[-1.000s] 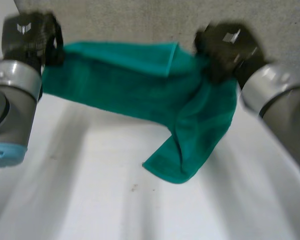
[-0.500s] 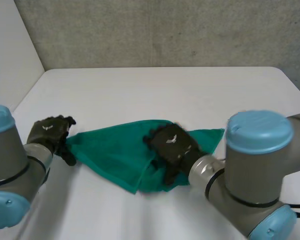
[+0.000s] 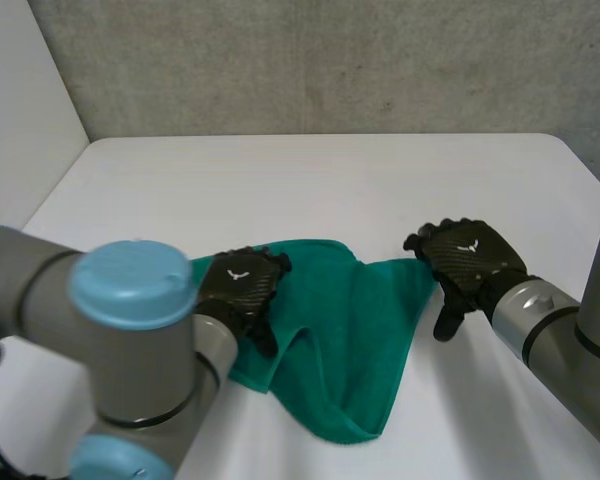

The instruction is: Fold the towel.

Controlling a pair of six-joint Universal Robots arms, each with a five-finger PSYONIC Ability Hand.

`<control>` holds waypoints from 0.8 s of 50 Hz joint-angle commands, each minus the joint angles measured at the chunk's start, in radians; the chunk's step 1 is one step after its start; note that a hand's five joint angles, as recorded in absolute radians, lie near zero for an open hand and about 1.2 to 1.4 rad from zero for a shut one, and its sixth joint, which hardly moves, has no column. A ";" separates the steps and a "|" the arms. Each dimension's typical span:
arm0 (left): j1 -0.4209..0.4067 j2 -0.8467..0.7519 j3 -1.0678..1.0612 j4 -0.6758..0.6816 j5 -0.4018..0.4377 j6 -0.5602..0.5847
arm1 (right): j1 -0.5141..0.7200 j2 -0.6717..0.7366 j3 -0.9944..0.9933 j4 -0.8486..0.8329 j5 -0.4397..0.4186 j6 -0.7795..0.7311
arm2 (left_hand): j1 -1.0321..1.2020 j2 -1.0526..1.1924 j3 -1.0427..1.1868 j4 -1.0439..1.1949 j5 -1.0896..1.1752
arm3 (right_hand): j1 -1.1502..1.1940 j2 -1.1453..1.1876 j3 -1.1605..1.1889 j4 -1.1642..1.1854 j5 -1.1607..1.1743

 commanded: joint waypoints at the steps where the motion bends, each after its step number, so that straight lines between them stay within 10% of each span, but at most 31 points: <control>1: -0.012 -0.196 0.166 -0.095 -0.026 -0.027 | -0.012 0.007 0.049 -0.007 -0.002 -0.031 | 0.378 0.382 0.388 0.390 0.387 | -0.032 -0.050 -0.040 -0.059 -0.063; 4: -0.012 -0.197 0.164 -0.112 -0.027 -0.033 | -0.018 0.009 0.050 -0.009 -0.002 -0.033 | 1.097 1.101 1.107 1.109 1.107 | -0.032 -0.050 -0.040 -0.059 -0.063; 20: 0.053 0.162 0.102 -0.125 -0.023 0.004 | -0.076 0.004 0.000 0.013 -0.013 -0.033 | 1.113 1.117 1.123 1.125 1.122 | -0.032 -0.050 -0.040 -0.059 -0.063; 29: 0.071 0.326 0.104 -0.126 -0.018 0.084 | -0.079 0.012 -0.031 0.148 -0.198 -0.002 | 1.113 1.117 1.123 1.125 1.122 | -0.032 -0.050 -0.040 -0.059 -0.063; 40: 0.071 0.440 0.151 -0.122 -0.018 0.102 | -0.067 0.189 -0.137 0.056 -0.252 0.312 | 1.113 1.117 1.123 1.125 1.122 | -0.032 -0.050 -0.040 -0.059 -0.063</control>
